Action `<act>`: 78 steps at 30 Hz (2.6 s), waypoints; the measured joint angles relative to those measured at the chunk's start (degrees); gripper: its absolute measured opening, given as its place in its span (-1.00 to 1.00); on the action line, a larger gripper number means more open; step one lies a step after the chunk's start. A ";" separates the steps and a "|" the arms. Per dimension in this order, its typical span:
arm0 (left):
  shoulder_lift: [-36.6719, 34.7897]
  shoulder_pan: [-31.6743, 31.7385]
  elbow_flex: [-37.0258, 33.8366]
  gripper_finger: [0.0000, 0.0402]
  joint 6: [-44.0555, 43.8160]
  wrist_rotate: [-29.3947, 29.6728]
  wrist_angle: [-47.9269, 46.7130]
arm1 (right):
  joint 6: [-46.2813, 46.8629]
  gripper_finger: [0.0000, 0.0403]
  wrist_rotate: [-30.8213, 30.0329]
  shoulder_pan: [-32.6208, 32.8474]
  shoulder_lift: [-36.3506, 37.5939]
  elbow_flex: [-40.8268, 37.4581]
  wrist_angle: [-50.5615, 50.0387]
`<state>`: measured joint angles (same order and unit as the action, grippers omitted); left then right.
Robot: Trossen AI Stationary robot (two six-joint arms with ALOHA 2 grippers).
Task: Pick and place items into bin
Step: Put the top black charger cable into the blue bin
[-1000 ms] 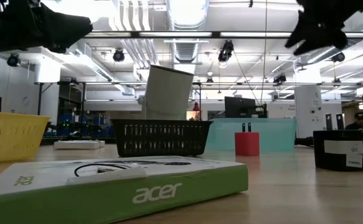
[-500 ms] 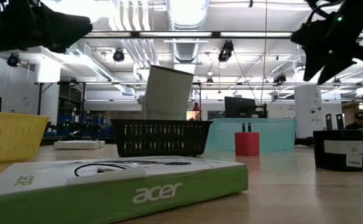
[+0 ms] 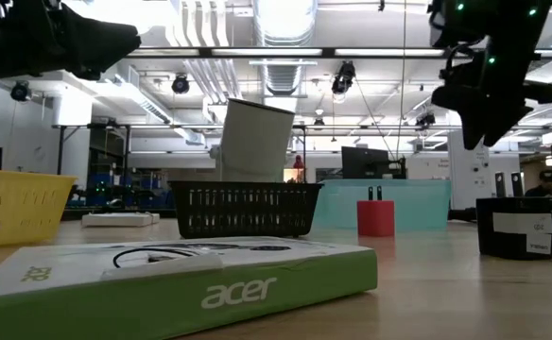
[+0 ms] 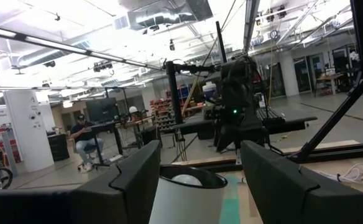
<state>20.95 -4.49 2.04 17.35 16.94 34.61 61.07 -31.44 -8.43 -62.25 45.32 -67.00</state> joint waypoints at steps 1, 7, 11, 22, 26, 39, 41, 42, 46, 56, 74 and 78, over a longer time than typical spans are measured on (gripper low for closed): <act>0.02 0.00 0.00 0.04 0.01 0.00 0.02 | -0.94 -0.10 0.02 -0.89 -0.29 0.00 0.04; 0.02 0.00 0.00 0.04 0.02 -0.02 0.02 | -7.34 -0.08 4.67 -7.18 -1.32 0.00 0.12; 0.00 0.00 0.00 0.04 0.02 0.00 0.04 | -12.03 -0.08 15.78 -11.58 -1.74 0.00 0.34; -0.01 -0.01 0.00 0.04 0.06 -0.01 0.06 | -21.71 -0.09 14.52 -13.76 -1.67 0.00 8.55; -0.02 -0.01 0.00 0.04 0.08 -0.01 0.05 | -25.33 -0.09 14.50 -14.51 -1.67 -0.09 12.76; 0.00 0.00 0.00 0.04 1.50 0.01 0.06 | -32.79 -0.09 17.03 -24.85 -1.71 -1.57 18.09; 0.01 0.00 0.00 0.04 1.52 -0.01 0.03 | -32.78 -0.09 16.99 -25.69 -1.71 -2.07 18.11; -0.01 -0.01 0.00 0.04 1.52 0.00 0.02 | -32.77 -0.09 16.96 -26.08 -1.71 -2.47 18.08; 0.02 -0.02 0.00 0.04 1.55 0.00 0.02 | -32.76 -0.09 16.96 -27.14 -1.71 -4.83 18.05; -0.02 -0.01 0.00 0.04 1.55 0.00 0.08 | -32.56 -0.09 16.34 -28.15 -1.74 -11.47 25.83; 0.00 -0.02 0.00 0.04 1.55 0.00 0.04 | -31.03 -0.09 11.97 -28.39 -1.71 -17.17 29.67; 0.00 0.00 0.00 0.04 1.55 -0.02 0.07 | -31.07 -0.06 12.00 -28.39 -1.71 -17.29 30.16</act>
<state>20.95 -4.49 2.04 18.90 16.93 34.68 30.00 -19.44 -36.82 -63.96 28.03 -36.84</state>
